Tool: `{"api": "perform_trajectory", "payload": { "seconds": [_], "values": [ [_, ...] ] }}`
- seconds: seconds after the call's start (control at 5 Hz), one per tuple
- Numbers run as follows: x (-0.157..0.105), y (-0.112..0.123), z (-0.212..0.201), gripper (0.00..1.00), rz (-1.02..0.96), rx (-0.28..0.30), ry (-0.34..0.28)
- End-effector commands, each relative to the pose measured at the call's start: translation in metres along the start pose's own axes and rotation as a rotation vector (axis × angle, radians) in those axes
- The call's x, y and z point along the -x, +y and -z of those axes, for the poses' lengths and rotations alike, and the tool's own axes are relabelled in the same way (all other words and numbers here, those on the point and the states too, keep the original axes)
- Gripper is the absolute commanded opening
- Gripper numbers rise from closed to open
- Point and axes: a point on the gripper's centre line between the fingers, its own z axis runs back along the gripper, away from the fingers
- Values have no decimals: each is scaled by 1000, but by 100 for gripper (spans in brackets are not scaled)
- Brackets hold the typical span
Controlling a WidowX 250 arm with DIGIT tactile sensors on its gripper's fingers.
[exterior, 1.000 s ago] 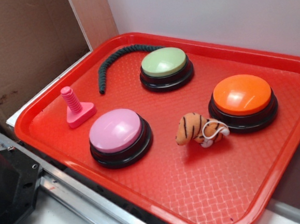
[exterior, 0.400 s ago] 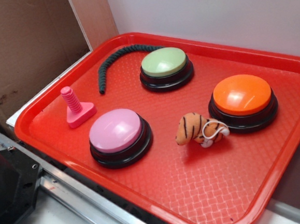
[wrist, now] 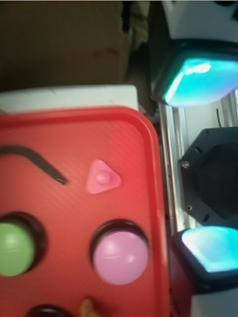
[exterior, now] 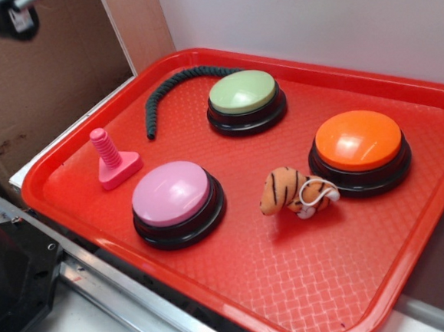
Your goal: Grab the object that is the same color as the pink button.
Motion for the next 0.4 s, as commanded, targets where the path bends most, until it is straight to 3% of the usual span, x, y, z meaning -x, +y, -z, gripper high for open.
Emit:
{"api": "perform_trajectory", "payload": {
  "seconds": [0.0,0.2],
  "values": [
    [-14,12,47,100,-5,-70,68],
    [-30,32,60,100,-7,-76,65]
  ]
}}
